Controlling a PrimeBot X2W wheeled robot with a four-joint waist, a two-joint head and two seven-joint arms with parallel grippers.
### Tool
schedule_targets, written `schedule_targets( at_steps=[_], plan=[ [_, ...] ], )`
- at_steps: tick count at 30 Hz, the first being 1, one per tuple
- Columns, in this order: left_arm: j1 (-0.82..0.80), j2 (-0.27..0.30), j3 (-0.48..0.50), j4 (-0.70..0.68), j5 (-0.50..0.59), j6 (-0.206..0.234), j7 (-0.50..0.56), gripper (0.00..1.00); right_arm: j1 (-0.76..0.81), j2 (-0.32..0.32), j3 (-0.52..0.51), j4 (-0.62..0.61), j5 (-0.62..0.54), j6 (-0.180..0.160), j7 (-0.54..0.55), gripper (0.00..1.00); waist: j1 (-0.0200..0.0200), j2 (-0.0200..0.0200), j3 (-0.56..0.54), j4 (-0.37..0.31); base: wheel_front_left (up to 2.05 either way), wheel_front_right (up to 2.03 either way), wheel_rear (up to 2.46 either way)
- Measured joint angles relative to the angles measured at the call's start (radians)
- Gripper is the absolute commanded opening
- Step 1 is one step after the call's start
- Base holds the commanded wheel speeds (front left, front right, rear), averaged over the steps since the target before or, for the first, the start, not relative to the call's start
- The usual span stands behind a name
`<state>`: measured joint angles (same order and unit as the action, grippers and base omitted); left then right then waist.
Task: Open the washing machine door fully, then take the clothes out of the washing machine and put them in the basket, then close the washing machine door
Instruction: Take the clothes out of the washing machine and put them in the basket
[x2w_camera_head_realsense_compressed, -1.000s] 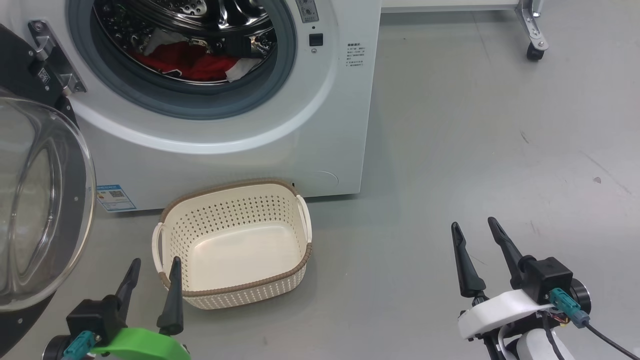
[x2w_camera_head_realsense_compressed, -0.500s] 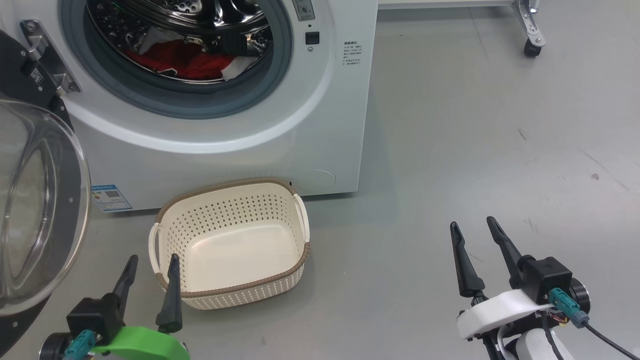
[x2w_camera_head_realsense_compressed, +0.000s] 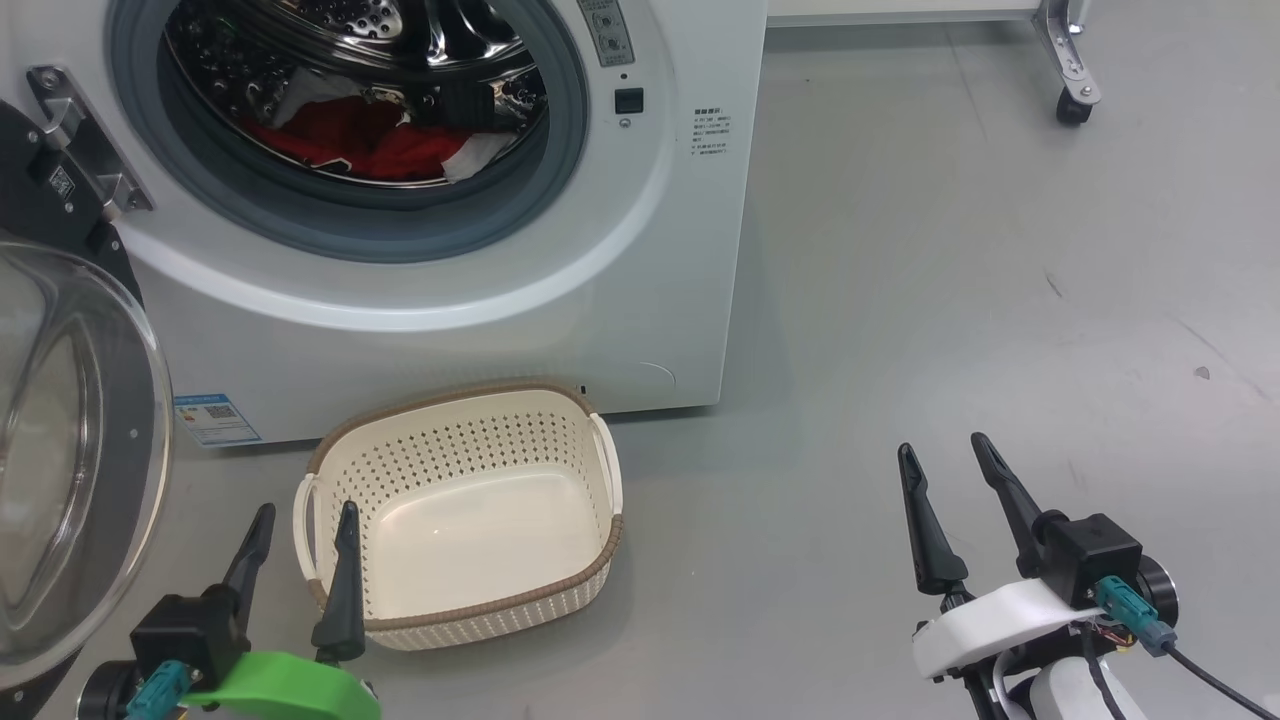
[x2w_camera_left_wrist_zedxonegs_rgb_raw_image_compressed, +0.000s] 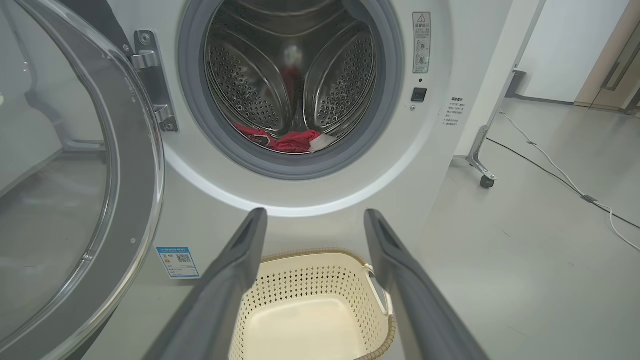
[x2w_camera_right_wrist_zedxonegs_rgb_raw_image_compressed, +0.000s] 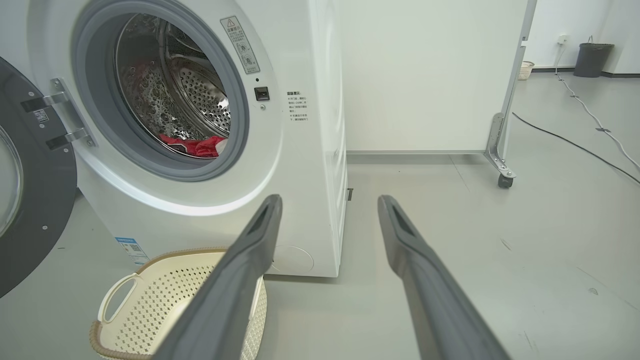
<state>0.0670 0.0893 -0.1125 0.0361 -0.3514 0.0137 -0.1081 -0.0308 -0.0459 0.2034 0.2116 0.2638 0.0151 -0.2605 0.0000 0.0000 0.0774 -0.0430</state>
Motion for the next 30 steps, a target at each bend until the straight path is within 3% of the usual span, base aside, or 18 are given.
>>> schedule_targets(
  at_steps=[15,30],
  plan=[
    [0.0,0.0,-0.009,-0.007,0.006,0.0,-0.009,1.0,0.0,0.0,0.002,0.004,0.0,0.0,0.0,1.0,0.0,0.0,-0.004,0.002,1.05,-1.04,0.0],
    [0.0,0.001,-0.008,-0.007,0.006,0.009,-0.009,1.0,0.0,0.0,0.01,0.007,0.01,0.0,0.0,1.0,0.0,0.0,-0.012,0.002,0.45,-0.45,0.0]
  ],
)
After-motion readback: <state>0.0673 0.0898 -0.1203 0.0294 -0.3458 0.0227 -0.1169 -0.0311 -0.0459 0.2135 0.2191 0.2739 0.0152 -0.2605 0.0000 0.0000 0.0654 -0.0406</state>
